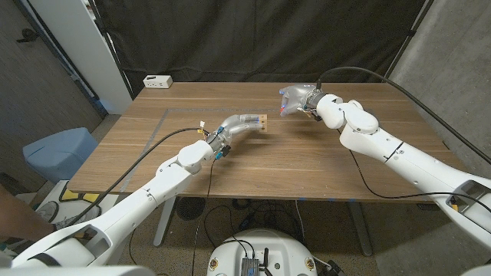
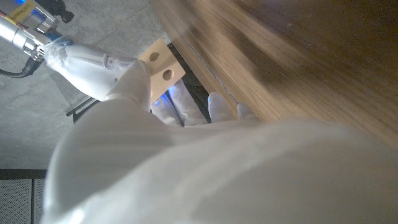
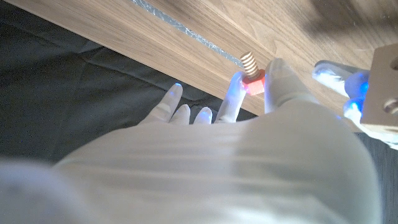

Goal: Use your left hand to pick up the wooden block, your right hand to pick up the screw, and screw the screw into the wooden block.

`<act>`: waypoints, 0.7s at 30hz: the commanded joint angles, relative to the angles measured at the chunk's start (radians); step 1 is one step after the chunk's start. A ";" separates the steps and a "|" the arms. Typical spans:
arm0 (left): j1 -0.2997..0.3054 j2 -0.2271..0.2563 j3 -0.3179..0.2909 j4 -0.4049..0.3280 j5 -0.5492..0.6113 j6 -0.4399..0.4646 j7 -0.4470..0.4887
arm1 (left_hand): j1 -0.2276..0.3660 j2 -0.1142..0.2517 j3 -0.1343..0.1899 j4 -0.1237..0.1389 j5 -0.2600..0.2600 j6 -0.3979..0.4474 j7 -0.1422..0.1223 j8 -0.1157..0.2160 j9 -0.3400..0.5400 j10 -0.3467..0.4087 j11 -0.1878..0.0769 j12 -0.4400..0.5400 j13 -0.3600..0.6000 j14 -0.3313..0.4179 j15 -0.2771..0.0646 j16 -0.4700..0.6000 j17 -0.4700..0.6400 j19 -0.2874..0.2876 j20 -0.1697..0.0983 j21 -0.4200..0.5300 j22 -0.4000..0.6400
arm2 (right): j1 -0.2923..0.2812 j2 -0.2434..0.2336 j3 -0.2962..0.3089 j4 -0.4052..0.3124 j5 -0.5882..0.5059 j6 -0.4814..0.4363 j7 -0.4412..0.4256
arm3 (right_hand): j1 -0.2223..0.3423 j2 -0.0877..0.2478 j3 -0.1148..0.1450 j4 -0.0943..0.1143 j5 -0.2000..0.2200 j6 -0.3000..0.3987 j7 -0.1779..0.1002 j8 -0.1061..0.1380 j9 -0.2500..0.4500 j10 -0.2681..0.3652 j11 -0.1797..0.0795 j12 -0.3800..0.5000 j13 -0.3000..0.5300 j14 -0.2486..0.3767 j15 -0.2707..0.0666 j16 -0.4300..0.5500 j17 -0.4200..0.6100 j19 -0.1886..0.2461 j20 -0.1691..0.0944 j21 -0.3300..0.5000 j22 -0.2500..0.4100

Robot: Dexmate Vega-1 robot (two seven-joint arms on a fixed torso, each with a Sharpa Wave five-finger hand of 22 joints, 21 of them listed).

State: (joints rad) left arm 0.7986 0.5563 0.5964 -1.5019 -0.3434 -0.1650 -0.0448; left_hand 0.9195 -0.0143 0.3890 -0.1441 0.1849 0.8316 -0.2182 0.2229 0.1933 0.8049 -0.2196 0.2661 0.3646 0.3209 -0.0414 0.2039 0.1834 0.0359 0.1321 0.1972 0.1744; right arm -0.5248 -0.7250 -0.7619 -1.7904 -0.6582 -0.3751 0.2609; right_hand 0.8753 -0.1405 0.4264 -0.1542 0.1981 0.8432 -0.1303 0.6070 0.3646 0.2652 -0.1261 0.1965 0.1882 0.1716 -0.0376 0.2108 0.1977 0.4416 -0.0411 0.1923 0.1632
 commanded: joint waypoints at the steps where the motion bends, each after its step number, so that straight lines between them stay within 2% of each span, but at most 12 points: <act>1: -0.012 -0.016 0.008 0.012 0.043 -0.012 0.029 | 0.000 0.011 -0.001 0.001 0.004 0.014 0.001 0.001 0.002 0.010 0.000 -0.001 0.005 0.003 -0.058 -0.002 0.002 0.001 -0.001 0.000 0.005 | -0.067 -0.001 0.068 -0.076 0.081 -0.071 -0.072 | -0.005 0.001 0.002 0.002 0.001 0.007 0.006 0.007 0.004 0.008 0.004 0.004 0.003 0.009 -0.084 0.004 0.004 0.009 -0.064 -0.003 0.002; 21: -0.007 -0.032 0.030 0.000 0.124 -0.006 0.099 | 0.000 0.011 -0.003 0.000 0.004 0.015 0.001 0.001 0.002 0.011 0.000 -0.003 0.006 0.004 -0.059 -0.002 0.002 -0.005 -0.002 -0.001 0.005 | -0.109 0.032 0.105 -0.144 0.196 -0.226 -0.225 | -0.008 0.005 0.005 0.003 -0.001 0.008 0.021 0.013 0.005 0.017 0.020 0.002 0.003 0.019 -0.073 0.005 0.005 0.013 -0.059 -0.004 0.002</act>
State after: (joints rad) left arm 0.7926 0.5318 0.6129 -1.4957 -0.2591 -0.1766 0.0281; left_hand 0.9153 -0.0101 0.3888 -0.1444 0.1849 0.8316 -0.2182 0.2180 0.1931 0.8048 -0.2196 0.2661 0.3690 0.3209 -0.0414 0.2039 0.1817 0.0359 0.1321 0.1972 0.1744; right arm -0.6091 -0.7082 -0.6813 -1.8963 -0.5328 -0.5257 0.1204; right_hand 0.8753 -0.1405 0.4264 -0.1543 0.1973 0.8466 -0.1196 0.6142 0.3693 0.2774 -0.1139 0.1965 0.1882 0.1805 -0.0357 0.2108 0.1977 0.4469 -0.0465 0.1884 0.1633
